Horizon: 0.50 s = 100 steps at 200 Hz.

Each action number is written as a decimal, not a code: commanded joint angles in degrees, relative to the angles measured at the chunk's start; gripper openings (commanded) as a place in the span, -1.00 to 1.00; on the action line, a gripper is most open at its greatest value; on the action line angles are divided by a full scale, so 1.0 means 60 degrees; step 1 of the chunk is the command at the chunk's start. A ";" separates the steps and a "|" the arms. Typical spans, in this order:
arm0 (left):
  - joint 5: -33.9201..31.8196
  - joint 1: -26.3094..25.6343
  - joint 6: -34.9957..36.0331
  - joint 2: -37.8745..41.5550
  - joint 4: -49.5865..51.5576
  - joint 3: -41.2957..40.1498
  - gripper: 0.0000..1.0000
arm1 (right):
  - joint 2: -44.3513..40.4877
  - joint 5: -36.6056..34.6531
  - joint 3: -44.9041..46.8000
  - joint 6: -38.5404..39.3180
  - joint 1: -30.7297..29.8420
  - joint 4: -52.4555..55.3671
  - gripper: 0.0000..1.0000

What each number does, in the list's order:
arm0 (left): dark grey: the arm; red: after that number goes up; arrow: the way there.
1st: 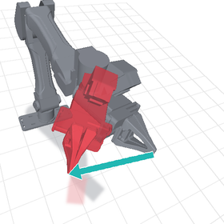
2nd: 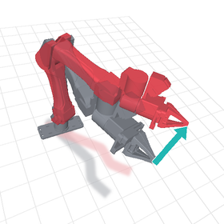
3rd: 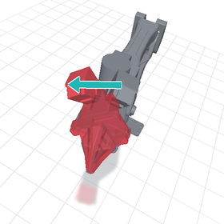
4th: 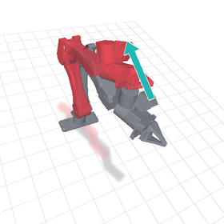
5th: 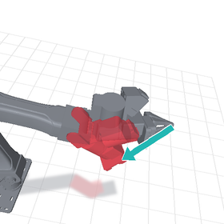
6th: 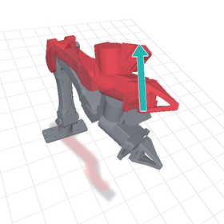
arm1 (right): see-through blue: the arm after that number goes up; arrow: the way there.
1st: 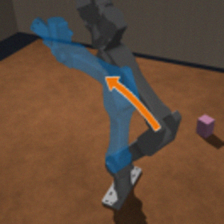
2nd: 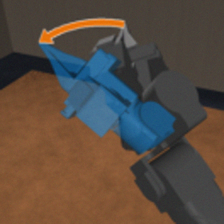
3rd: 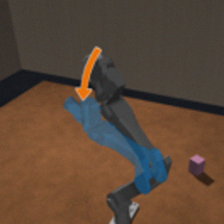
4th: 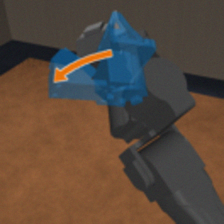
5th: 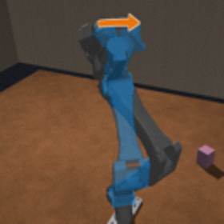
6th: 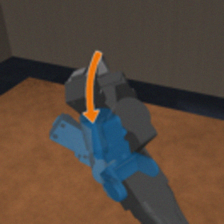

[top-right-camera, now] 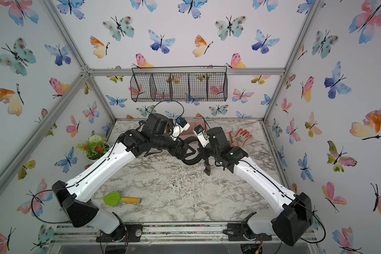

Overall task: Place the belts into the storage roll
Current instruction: Roll the belt.

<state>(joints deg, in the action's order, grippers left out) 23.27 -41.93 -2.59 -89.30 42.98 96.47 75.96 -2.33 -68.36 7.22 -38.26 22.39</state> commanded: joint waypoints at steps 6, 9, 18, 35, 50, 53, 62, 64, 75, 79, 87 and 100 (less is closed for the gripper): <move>0.0480 0.0038 0.0195 -0.0528 0.0457 0.0496 0.97 | -0.0348 -0.0491 0.0028 0.0413 -0.0223 -0.0145 -0.93; 0.0477 0.0037 0.0177 -0.0579 0.0467 0.0531 0.97 | -0.0362 -0.0502 0.0046 0.0421 -0.0231 -0.0143 -0.93; 0.0465 0.0045 0.0183 -0.0681 0.0510 0.0626 0.99 | -0.0420 -0.0534 0.0096 0.0448 -0.0274 -0.0171 -0.93; 0.0418 0.0045 0.0220 -0.0914 0.0724 0.0900 0.95 | -0.0556 -0.0610 0.0207 0.0452 -0.0297 -0.0231 -0.93; 0.0325 0.0054 0.0274 -0.1079 0.0859 0.1122 0.83 | -0.0683 -0.0679 0.0332 0.0451 -0.0288 -0.0282 -0.93; 0.0323 0.0039 0.0291 -0.1107 0.0883 0.1151 0.81 | -0.0712 -0.0681 0.0366 0.0451 -0.0290 -0.0289 -0.93; 0.0376 0.0060 0.0304 -0.1169 0.0908 0.1206 0.71 | -0.0800 -0.0710 0.0447 0.0451 -0.0303 -0.0311 -0.93; 0.0383 0.0060 0.0305 -0.1197 0.0915 0.1225 0.68 | -0.0818 -0.0711 0.0479 0.0459 -0.0303 -0.0324 -0.93; 0.0429 0.0049 0.0305 -0.1317 0.0991 0.1380 0.57 | -0.0935 -0.0783 0.0572 0.0452 -0.0308 -0.0377 -0.93; 0.0443 0.0052 0.0294 -0.1359 0.0996 0.1404 0.53 | -0.0963 -0.0798 0.0590 0.0459 -0.0304 -0.0381 -0.93; 0.0462 0.0060 0.0264 -0.1416 0.0982 0.1442 0.39 | -0.1017 -0.0813 0.0625 0.0451 -0.0304 -0.0370 -0.93; 0.0498 0.0069 0.0227 -0.1486 0.0930 0.1471 0.31 | -0.1099 -0.0813 0.0667 0.0452 -0.0318 -0.0377 -0.93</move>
<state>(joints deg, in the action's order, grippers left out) 25.06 -41.93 -1.30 -96.92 47.53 103.81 71.57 -6.24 -64.77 9.74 -39.81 22.26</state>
